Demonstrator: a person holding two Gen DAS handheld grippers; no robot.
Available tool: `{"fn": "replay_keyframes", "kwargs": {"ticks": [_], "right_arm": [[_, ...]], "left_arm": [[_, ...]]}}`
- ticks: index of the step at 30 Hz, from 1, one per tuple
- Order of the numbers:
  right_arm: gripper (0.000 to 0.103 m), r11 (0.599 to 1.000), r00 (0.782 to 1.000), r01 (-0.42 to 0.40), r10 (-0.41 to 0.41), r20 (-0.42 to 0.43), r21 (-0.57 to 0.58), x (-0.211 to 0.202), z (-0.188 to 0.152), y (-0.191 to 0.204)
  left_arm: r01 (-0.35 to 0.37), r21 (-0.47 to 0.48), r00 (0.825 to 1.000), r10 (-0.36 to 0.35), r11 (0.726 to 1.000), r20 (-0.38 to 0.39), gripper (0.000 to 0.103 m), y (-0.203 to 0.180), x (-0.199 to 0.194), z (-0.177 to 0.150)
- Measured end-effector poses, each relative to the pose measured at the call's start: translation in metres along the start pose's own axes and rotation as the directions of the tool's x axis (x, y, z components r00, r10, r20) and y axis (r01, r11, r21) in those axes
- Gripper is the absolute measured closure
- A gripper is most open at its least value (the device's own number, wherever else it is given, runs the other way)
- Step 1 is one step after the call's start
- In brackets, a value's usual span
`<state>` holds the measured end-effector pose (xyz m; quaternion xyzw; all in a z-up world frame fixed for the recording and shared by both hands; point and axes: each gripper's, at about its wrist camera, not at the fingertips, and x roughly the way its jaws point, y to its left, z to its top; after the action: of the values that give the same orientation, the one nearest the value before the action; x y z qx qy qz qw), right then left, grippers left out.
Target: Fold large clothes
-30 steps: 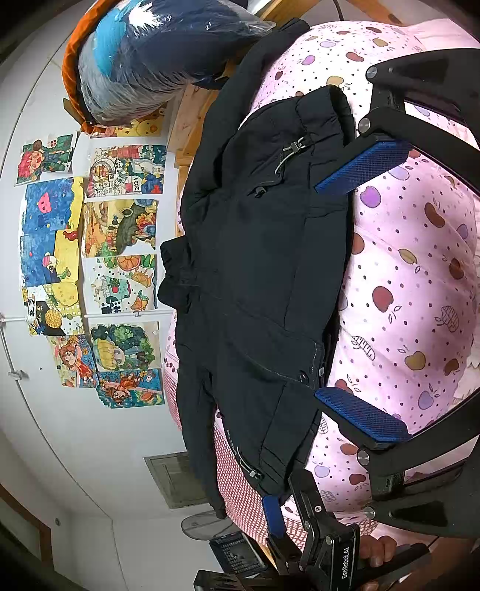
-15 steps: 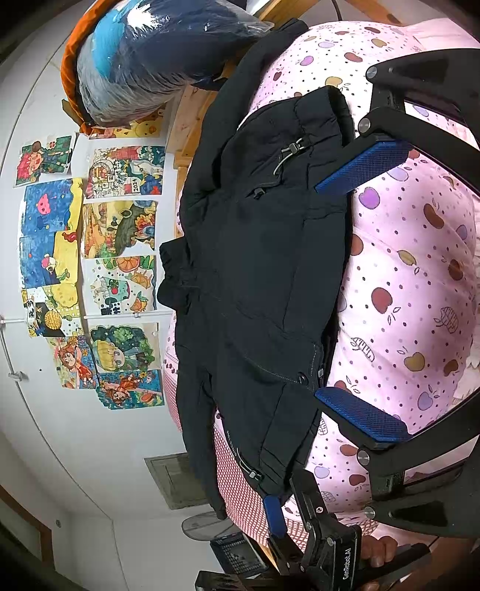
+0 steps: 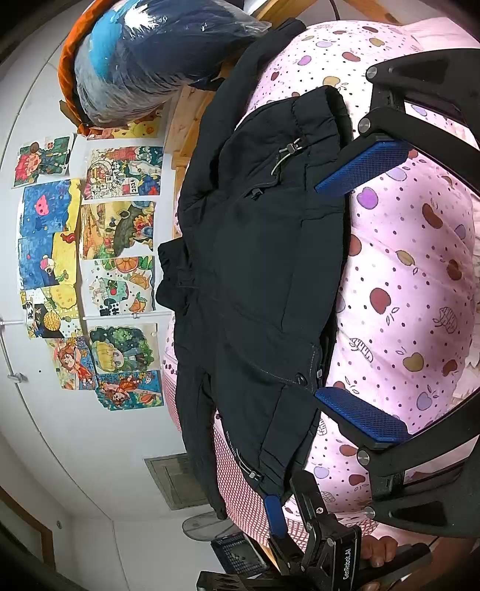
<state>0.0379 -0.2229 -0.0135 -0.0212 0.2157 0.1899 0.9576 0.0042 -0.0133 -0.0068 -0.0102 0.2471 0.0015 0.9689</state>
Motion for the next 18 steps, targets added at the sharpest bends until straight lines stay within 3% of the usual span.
{"fn": "replay_keyframes", "kwargs": {"ticks": [18], "right_arm": [[0.001,1.000,1.000,-0.001,0.001,-0.002,0.001,0.006,-0.013,0.000]], "left_arm": [[0.001,0.000,1.000,-0.001,1.000,-0.002,0.000,0.000,0.000,0.000]]}}
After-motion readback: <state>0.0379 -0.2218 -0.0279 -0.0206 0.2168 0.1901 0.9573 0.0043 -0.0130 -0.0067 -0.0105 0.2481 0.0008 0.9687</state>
